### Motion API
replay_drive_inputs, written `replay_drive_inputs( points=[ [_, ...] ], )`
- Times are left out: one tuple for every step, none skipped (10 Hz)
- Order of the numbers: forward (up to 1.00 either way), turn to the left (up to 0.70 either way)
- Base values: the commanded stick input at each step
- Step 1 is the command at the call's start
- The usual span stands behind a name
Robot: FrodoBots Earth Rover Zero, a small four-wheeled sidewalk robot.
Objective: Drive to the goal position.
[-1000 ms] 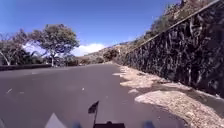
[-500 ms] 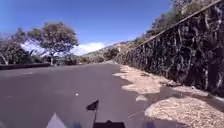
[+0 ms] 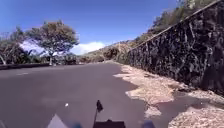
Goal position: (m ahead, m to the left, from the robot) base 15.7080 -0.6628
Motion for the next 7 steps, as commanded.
replay_drive_inputs(
  points=[
    [1.0,0.0],
    [1.0,0.0],
    [1.0,0.0],
    [1.0,0.0],
    [1.0,0.0],
    [1.0,0.0],
    [1.0,0.0]
  ],
)
